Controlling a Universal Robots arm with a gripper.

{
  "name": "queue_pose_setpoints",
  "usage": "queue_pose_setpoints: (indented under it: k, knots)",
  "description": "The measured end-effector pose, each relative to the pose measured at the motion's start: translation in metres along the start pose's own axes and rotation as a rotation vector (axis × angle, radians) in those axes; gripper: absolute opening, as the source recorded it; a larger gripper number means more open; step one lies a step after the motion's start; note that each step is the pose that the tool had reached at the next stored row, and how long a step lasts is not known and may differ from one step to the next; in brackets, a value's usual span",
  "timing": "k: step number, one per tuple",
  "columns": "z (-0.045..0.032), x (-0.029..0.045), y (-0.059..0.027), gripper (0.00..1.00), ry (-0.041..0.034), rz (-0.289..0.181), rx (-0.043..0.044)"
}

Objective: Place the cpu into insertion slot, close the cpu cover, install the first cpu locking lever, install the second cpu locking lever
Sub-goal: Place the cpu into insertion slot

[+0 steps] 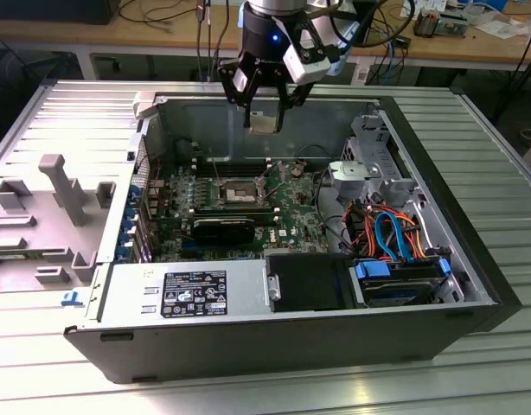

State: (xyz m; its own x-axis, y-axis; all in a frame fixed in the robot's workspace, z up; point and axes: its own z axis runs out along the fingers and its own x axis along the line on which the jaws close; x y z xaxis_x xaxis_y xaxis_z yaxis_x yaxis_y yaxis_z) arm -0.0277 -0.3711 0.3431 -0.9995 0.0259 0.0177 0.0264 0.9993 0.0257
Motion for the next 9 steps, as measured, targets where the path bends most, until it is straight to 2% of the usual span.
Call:
queue_pose_setpoints:
  k: [9]
  knots:
    - [0.0018,0.0,-0.0002,0.54,0.0,0.0,0.0]
